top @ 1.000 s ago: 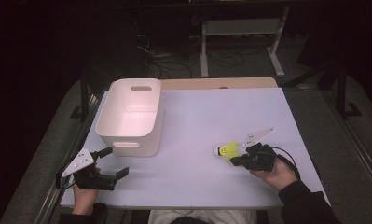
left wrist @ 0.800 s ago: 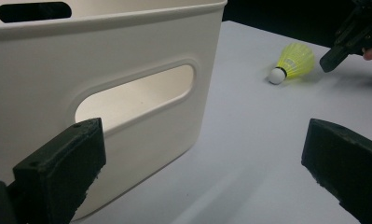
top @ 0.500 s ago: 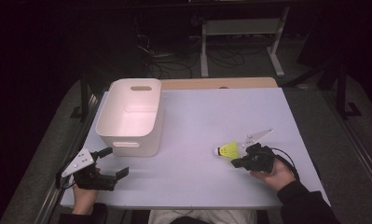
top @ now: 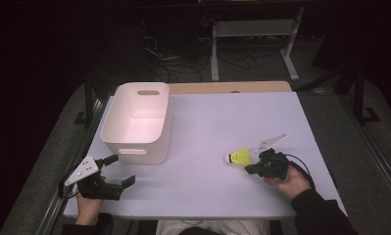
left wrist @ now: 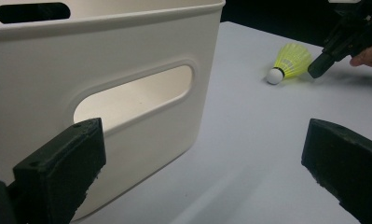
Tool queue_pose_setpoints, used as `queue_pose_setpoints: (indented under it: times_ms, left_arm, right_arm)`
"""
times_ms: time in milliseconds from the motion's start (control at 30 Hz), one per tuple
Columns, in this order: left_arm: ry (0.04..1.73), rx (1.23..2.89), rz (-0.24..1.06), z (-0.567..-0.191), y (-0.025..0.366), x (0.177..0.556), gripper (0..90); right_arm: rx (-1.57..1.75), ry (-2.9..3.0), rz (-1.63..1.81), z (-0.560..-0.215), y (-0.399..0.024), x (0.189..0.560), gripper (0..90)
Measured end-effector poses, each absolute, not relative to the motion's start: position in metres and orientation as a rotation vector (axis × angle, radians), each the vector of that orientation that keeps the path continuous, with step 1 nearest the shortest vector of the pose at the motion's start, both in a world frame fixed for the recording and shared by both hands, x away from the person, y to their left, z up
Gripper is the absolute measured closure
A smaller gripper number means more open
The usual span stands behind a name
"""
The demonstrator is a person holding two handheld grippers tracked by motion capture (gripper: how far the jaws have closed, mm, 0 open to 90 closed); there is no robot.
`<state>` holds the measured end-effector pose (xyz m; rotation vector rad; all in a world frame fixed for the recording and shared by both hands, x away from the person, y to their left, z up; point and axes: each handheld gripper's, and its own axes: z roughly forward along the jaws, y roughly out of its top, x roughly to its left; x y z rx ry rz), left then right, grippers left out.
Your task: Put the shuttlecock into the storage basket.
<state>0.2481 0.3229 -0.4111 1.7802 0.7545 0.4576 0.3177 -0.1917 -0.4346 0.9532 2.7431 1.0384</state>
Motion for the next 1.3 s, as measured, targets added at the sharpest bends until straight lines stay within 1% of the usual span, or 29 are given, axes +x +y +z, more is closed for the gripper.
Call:
queue_pose_setpoints:
  times_ms: [533,1300]
  left_arm:
    - [0.753,1.78,0.456,-0.411,0.323,0.248,0.0]
    - [0.753,1.785,0.456,-0.411,0.323,0.248,0.0]
  right_arm:
    - [0.993,2.717,1.026,-0.435,-0.195,0.339,88.5]
    - [1.014,2.695,1.034,-0.428,-0.201,0.361,88.5]
